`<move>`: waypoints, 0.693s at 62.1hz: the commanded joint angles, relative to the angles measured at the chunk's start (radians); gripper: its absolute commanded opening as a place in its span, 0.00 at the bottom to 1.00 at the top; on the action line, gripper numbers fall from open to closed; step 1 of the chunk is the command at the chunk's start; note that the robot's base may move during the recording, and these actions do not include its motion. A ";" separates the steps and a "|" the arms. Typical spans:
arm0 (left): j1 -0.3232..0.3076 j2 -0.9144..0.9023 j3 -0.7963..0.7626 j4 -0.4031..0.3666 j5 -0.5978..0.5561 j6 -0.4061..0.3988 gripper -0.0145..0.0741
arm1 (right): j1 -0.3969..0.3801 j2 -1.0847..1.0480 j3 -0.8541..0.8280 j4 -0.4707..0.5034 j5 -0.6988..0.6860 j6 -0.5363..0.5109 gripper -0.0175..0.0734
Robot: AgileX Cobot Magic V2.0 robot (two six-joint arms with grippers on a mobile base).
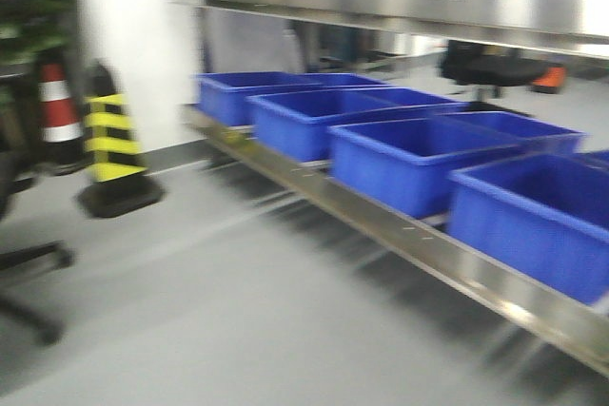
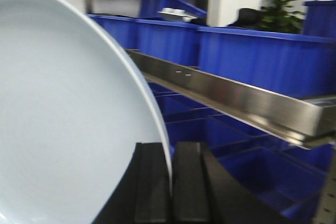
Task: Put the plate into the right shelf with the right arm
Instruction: 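Turn and drive toward the steel rack of blue bins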
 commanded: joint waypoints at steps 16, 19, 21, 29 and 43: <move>-0.002 -0.010 0.010 -0.008 -0.090 -0.007 0.02 | -0.007 0.010 -0.027 -0.008 -0.097 -0.009 0.25; -0.002 -0.010 0.010 -0.008 -0.090 -0.007 0.02 | -0.007 0.010 -0.027 -0.008 -0.097 -0.009 0.25; -0.002 -0.010 0.010 -0.008 -0.090 -0.007 0.02 | -0.007 0.010 -0.027 -0.008 -0.097 -0.009 0.25; -0.002 -0.010 0.010 -0.008 -0.090 -0.007 0.02 | -0.007 0.010 -0.027 -0.008 -0.097 -0.009 0.25; -0.002 -0.010 0.010 -0.008 -0.090 -0.007 0.02 | -0.007 0.010 -0.027 -0.008 -0.096 -0.009 0.25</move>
